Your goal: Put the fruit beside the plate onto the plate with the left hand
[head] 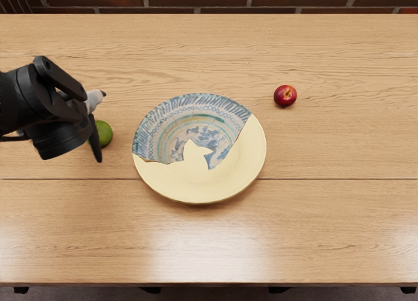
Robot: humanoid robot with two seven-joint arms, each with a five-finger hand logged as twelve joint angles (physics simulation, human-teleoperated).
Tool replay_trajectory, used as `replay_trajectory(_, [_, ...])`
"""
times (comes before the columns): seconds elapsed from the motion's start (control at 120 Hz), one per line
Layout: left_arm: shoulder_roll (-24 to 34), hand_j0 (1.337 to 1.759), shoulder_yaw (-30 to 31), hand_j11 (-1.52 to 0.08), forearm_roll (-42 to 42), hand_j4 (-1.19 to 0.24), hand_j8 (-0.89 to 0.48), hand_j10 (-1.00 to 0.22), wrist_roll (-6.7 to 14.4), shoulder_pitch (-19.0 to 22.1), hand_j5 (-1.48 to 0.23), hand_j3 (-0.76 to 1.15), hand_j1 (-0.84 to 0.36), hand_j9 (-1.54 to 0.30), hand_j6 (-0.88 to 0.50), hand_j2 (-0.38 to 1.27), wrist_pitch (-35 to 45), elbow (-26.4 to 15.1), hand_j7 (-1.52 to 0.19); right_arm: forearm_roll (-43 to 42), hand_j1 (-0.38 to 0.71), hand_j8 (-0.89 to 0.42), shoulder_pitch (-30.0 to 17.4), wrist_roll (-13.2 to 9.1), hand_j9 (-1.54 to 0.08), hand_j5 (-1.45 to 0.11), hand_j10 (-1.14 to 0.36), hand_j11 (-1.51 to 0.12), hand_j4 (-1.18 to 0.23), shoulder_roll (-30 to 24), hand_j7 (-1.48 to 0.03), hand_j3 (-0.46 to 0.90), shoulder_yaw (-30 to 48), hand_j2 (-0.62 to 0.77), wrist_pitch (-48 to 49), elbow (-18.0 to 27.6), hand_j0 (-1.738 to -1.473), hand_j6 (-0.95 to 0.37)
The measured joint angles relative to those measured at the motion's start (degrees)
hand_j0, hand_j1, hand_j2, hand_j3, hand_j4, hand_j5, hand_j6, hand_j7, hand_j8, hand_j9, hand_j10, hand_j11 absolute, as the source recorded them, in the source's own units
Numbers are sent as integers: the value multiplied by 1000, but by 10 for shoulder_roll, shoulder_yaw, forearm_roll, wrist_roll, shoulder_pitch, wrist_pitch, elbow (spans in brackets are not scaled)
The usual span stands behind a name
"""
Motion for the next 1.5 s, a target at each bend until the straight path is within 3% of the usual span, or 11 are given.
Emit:
replay_trajectory(0.092, [0, 1658, 0, -10, 0, -8, -8, -7, 0, 27, -10, 0, 340, -10, -8, 2, 6, 30, -10, 0, -335, -12, 0, 0, -15, -15, -11, -15, -11, 0, -15, 0, 0, -2, 0, 0, -1658, -11])
replay_trajectory(0.158, [0, 1658, 1, -11, 0, -8, -8, -8, 1, 71, -11, 0, 339, -11, -9, 2, 9, 64, -11, 0, -335, -11, 0, 0, -15, -15, -11, -15, -11, 0, -15, 0, 0, -2, 0, 0, -1658, -11])
replay_trajectory(0.342, [0, 1658, 3, -71, 1, -55, -55, -55, 3, 83, -71, 0, 284, -71, -55, 11, 11, 114, -71, 0, -335, -11, 0, 0, -15, -15, -11, -15, -11, 0, -15, 0, 0, -2, 0, 0, -1658, -11])
replay_trajectory(0.5, [0, 1658, -21, -213, 0, -164, -164, -164, 3, 83, -213, 0, 153, -213, -164, 33, -1, 122, -213, 0, -335, -11, 0, 0, -15, -15, -11, -15, -11, 0, -15, 0, 0, -2, 0, 0, -1658, -11])
replay_trajectory(0.725, [0, 1658, -30, -311, 9, -240, -240, -240, 3, 93, -311, 0, 62, -311, -240, 48, -37, 125, -311, 0, -335, -11, 0, 0, -15, -15, -11, -15, -11, 0, -15, 0, 0, -2, 0, 0, -1658, -11])
replay_trajectory(1.5, [0, 1658, 15, -363, 52, -280, -280, -280, 5, 138, -363, 0, 14, -363, -280, 56, -30, 164, -363, 0, -335, -11, 0, 0, -15, -15, -11, -15, -11, 0, -15, 0, 0, -2, 0, 0, -1658, -11])
